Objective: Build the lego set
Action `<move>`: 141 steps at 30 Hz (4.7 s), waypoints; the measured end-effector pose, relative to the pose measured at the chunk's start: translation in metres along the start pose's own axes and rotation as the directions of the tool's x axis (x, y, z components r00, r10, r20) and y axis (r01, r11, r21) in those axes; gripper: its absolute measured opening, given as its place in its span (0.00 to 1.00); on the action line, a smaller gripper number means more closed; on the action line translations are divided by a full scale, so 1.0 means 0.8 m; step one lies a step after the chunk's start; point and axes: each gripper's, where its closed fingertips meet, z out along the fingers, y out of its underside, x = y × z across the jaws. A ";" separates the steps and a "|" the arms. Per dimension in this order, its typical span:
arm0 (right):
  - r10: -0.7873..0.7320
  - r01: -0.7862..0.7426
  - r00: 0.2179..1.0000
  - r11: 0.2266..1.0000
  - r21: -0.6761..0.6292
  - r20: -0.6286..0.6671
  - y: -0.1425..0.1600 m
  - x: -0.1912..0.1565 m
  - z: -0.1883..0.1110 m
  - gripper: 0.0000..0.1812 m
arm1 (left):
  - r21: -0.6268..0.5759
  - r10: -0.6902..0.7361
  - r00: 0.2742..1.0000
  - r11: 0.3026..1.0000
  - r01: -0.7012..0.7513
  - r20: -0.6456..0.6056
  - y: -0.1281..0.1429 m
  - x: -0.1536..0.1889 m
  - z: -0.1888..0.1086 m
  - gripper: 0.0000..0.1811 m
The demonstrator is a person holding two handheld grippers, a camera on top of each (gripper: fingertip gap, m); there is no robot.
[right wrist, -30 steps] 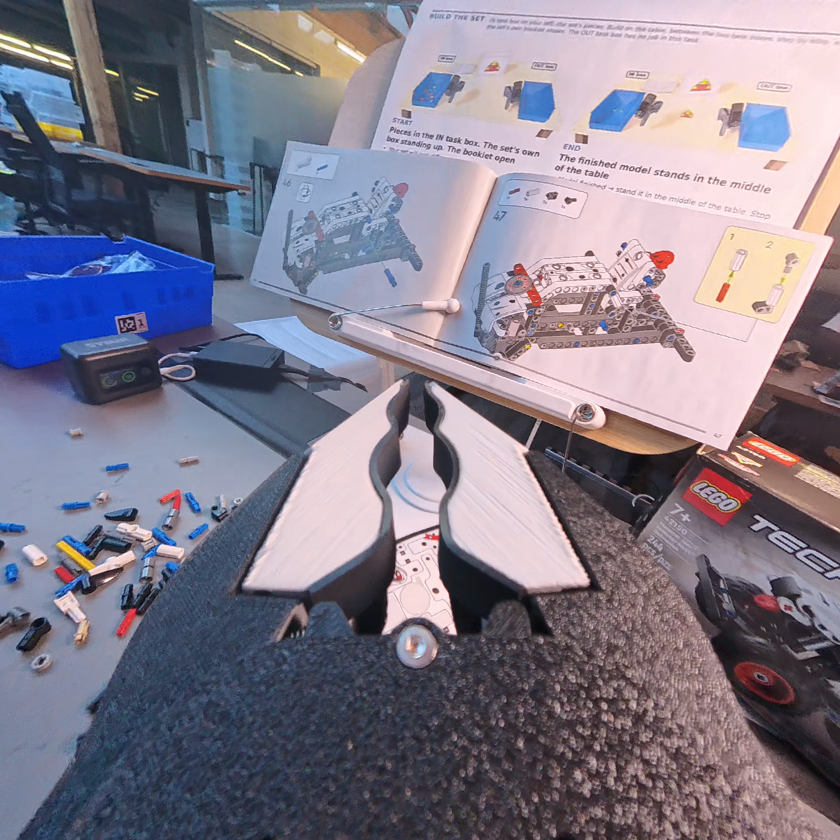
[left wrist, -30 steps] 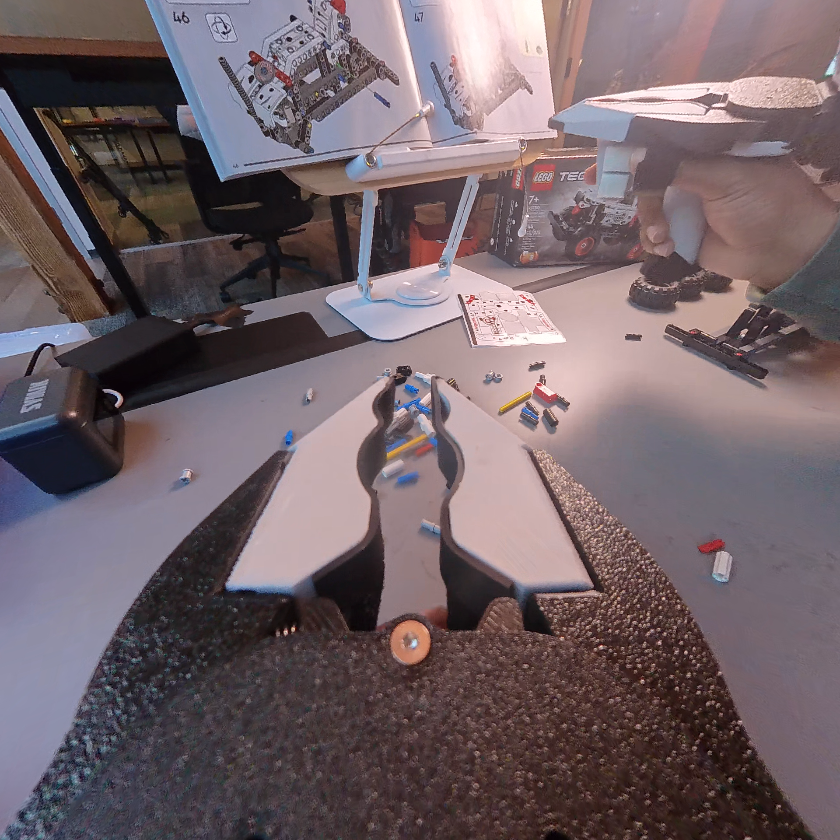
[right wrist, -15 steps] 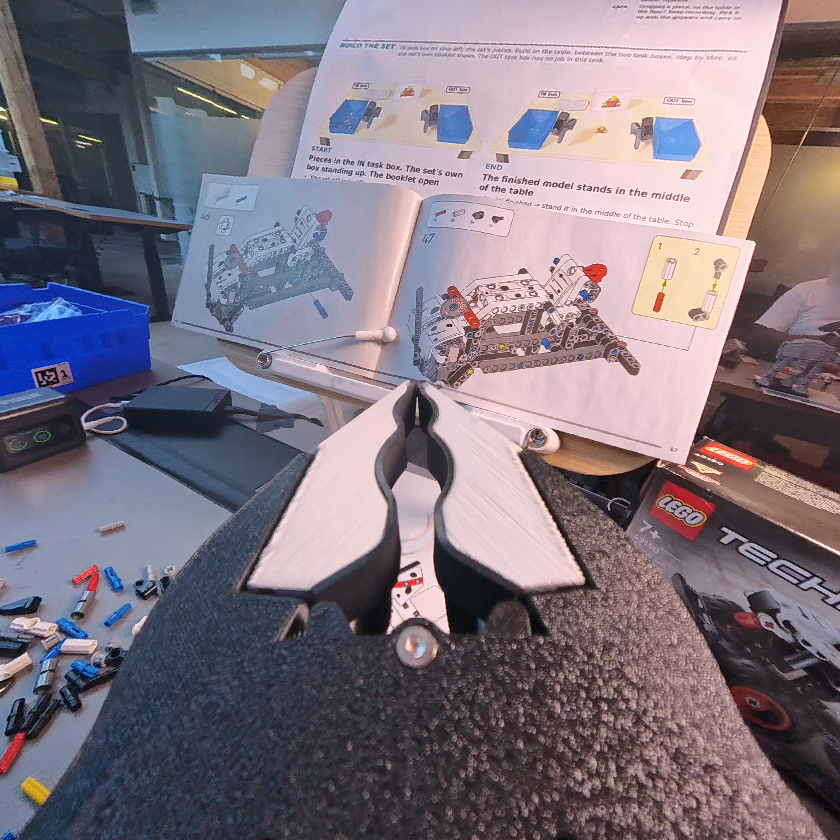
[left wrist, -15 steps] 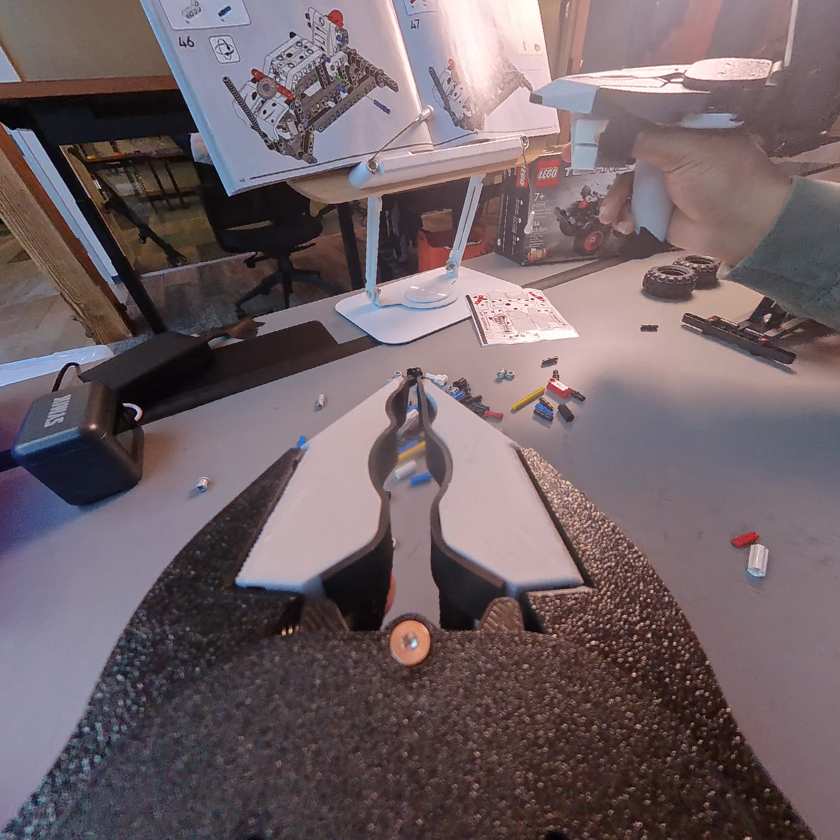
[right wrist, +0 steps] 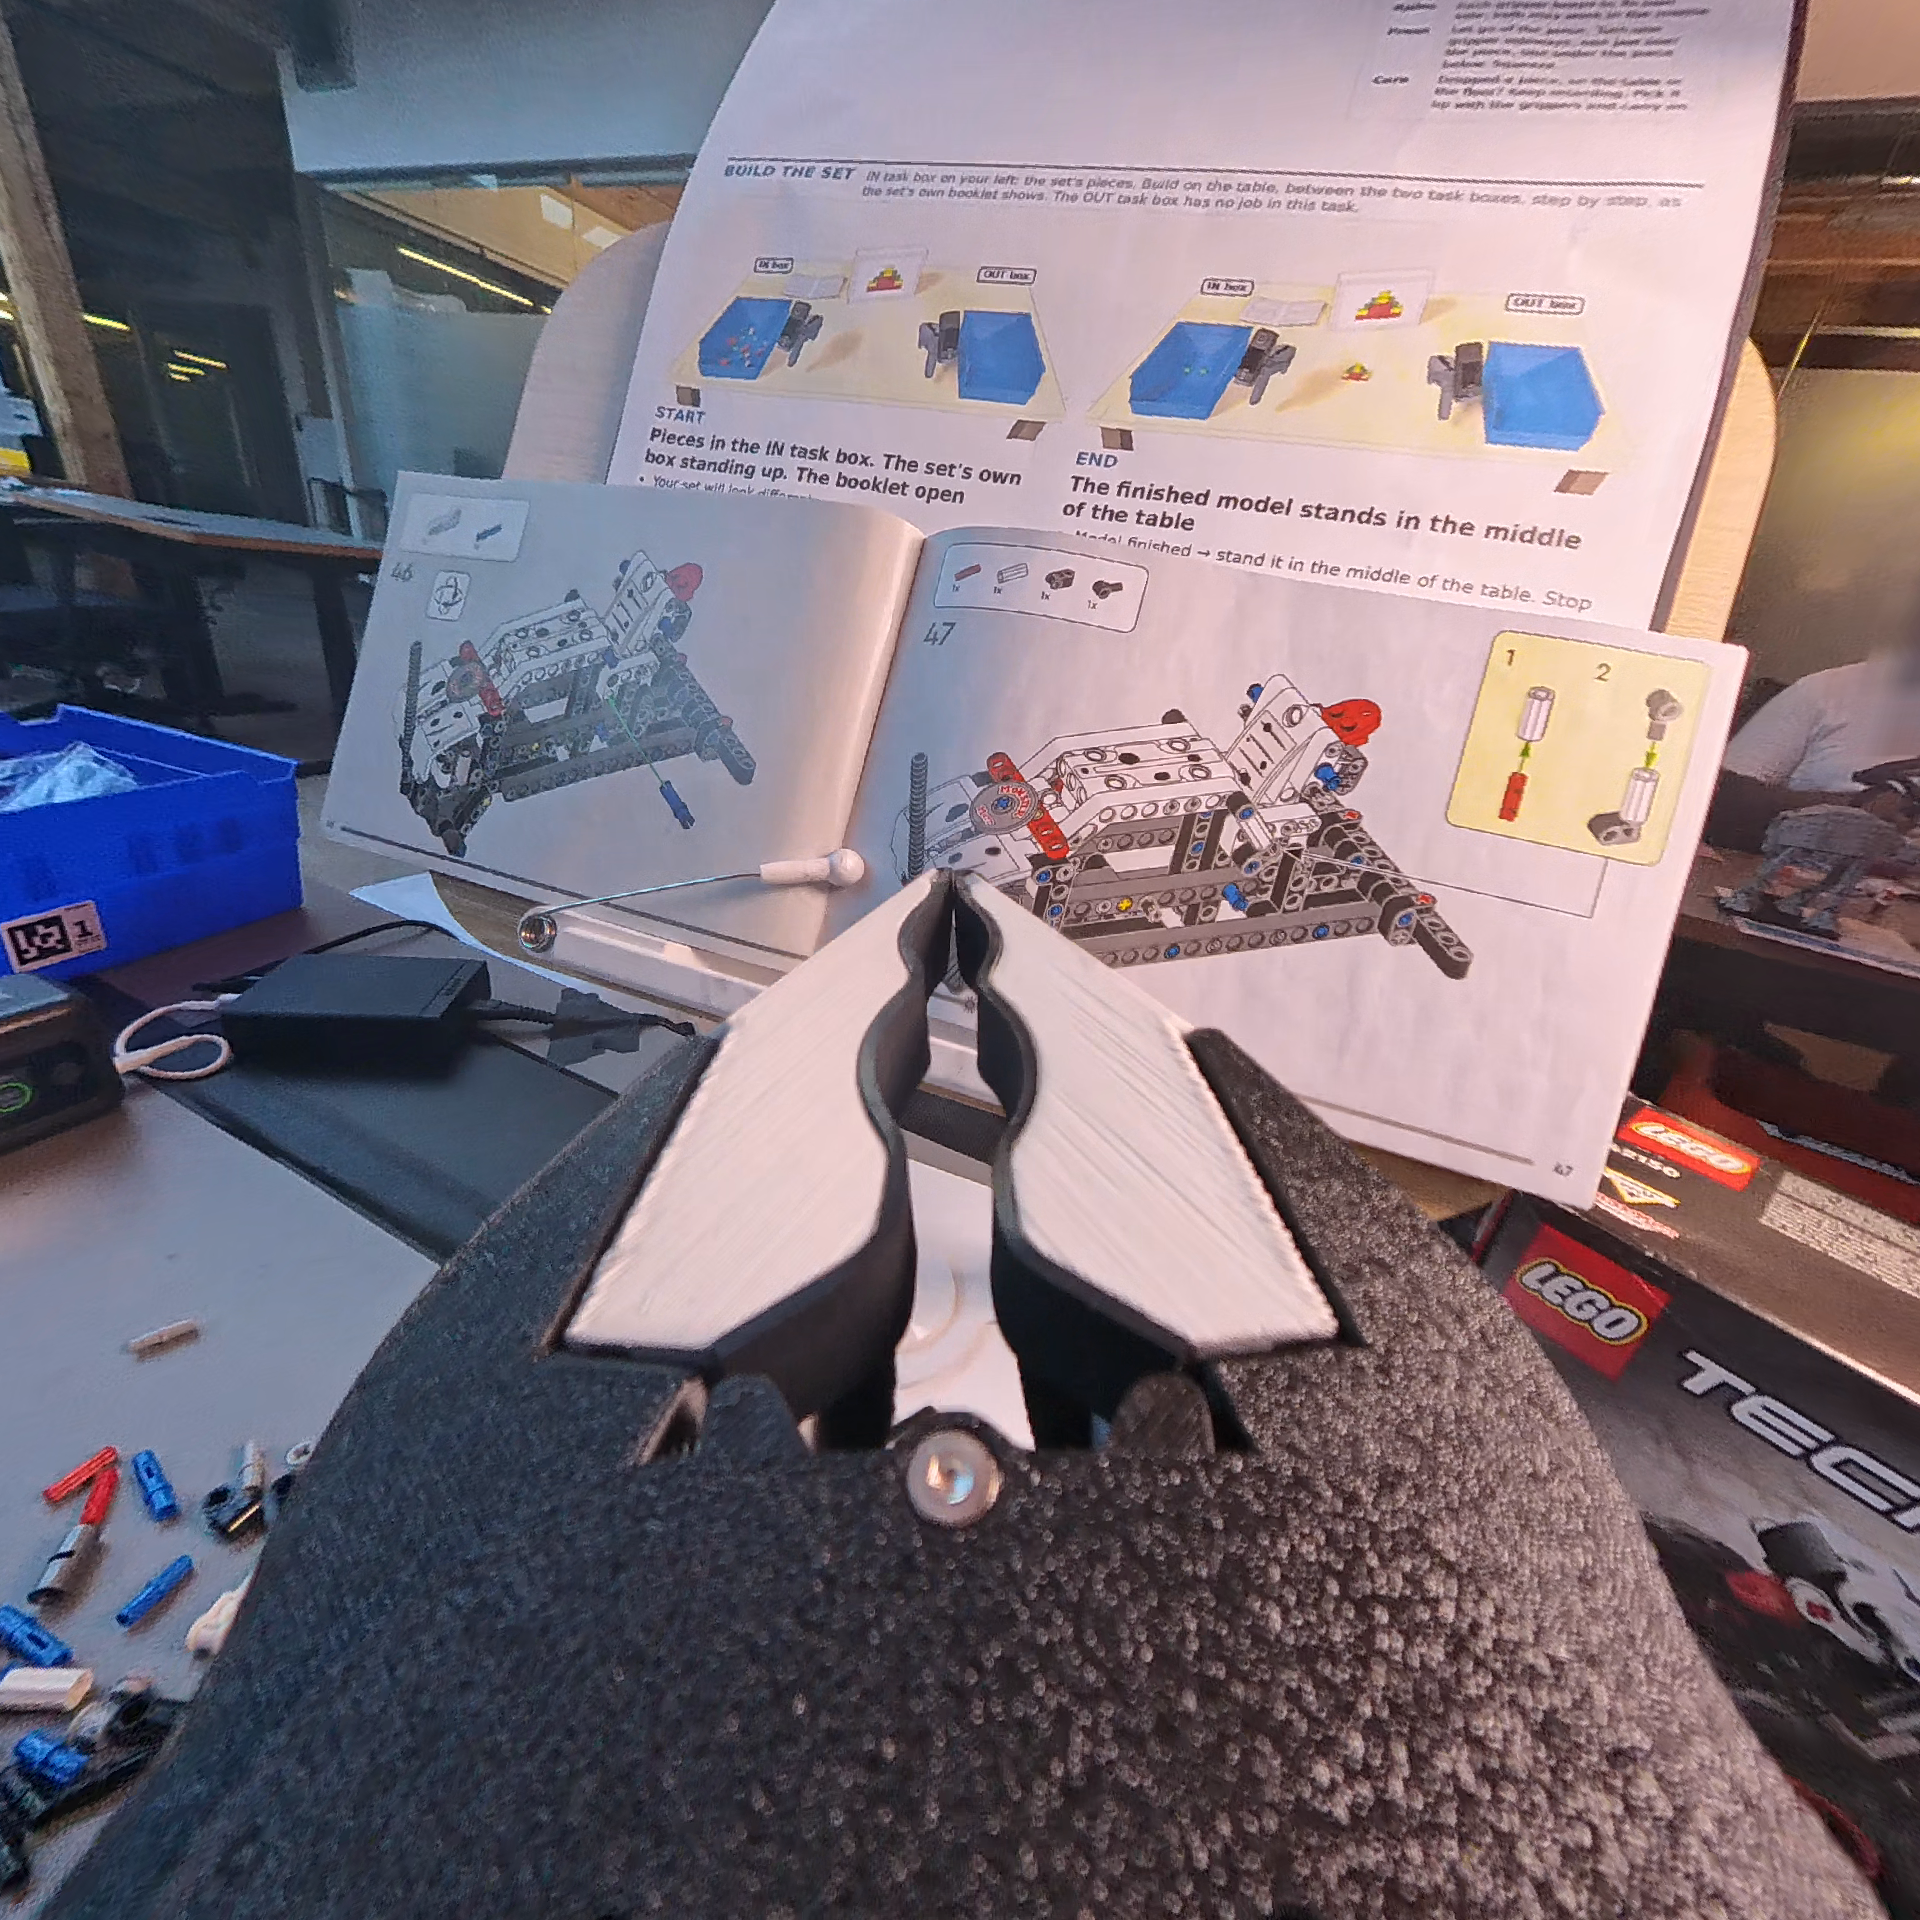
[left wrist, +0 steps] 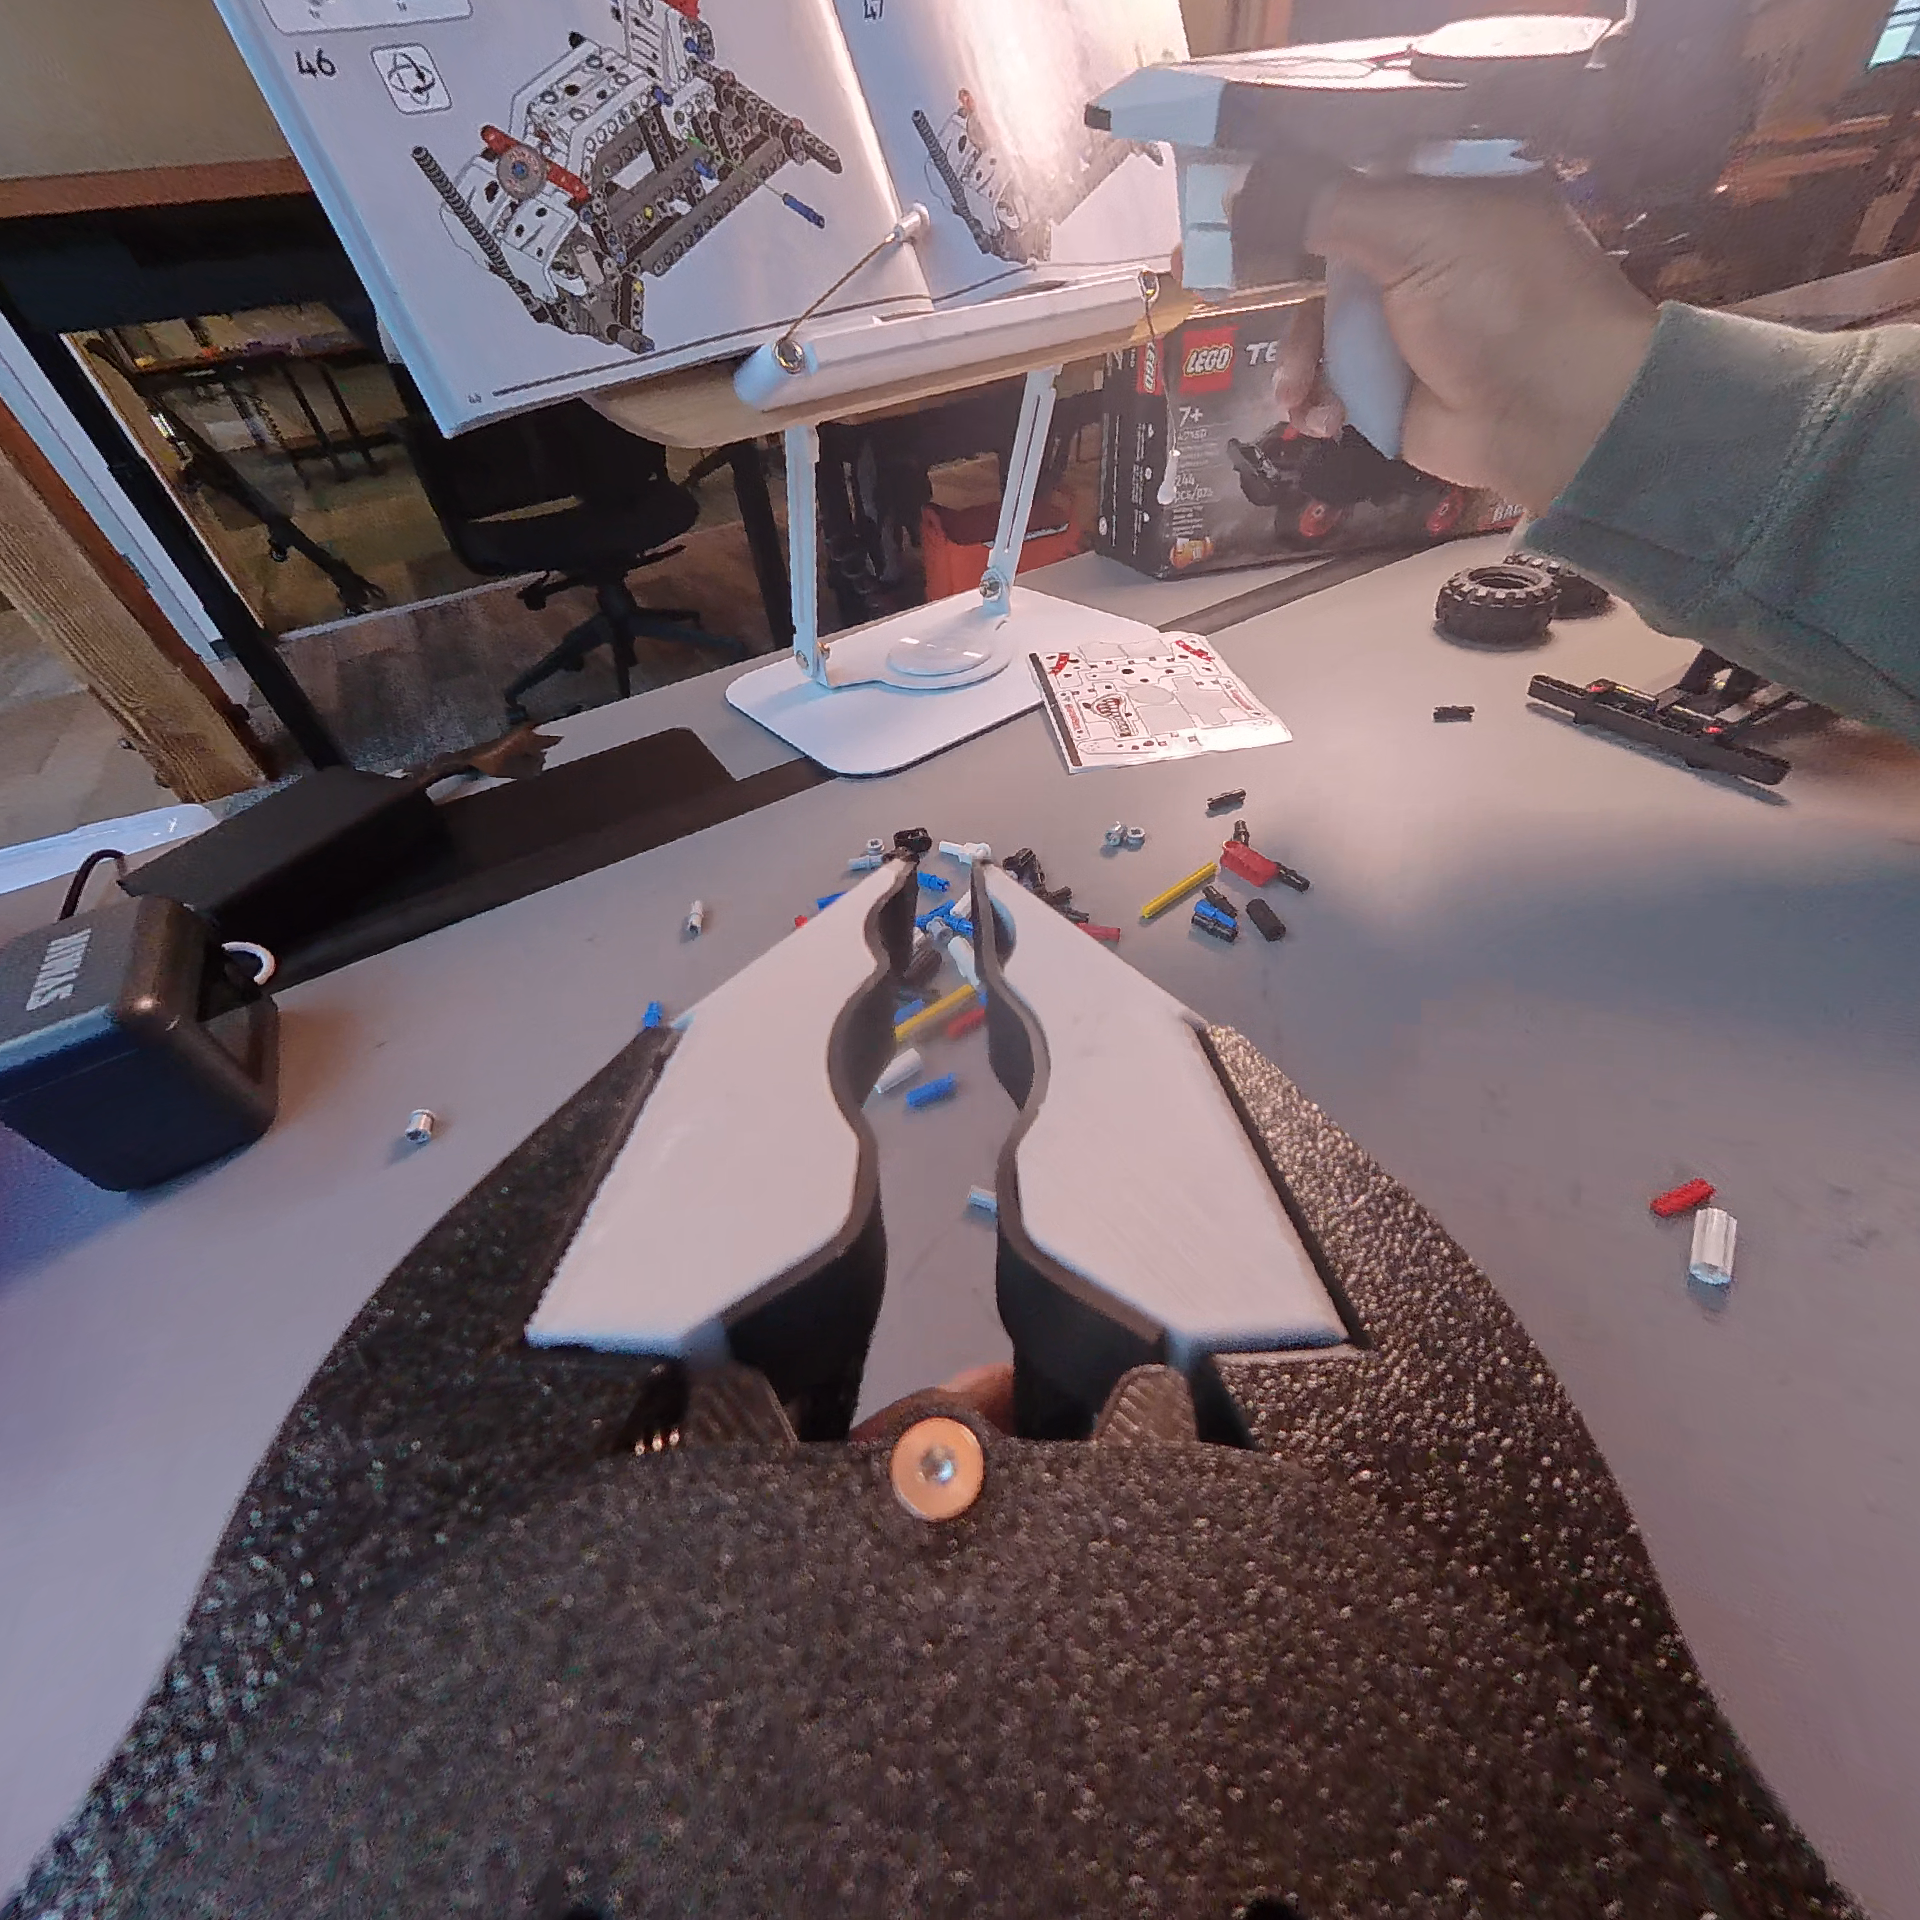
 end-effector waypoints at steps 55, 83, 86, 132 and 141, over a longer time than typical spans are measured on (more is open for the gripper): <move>-0.009 0.010 1.000 0.999 0.042 -0.023 -0.038 0.032 0.051 0.01 | -0.194 -0.037 0.996 0.981 0.020 -0.082 0.045 0.024 0.023 0.10; -0.026 0.028 0.999 0.999 0.036 -0.043 -0.038 0.044 0.093 0.00 | -0.208 -0.052 0.994 0.978 0.032 -0.093 0.047 0.025 0.024 0.12; -0.023 0.024 0.999 0.999 0.034 -0.042 -0.036 0.045 0.093 0.00 | -0.207 -0.053 0.994 0.978 0.034 -0.090 0.047 0.025 0.024 0.12; -0.089 0.084 0.995 0.991 0.106 0.039 -0.059 0.006 0.074 0.04 | -0.519 -0.178 0.975 0.851 0.086 -0.131 0.109 0.013 0.032 0.04; -0.077 0.075 0.997 0.993 0.089 0.018 -0.056 0.014 0.074 0.05 | -0.524 -0.028 0.977 0.847 -0.089 -0.211 0.115 0.041 0.045 0.07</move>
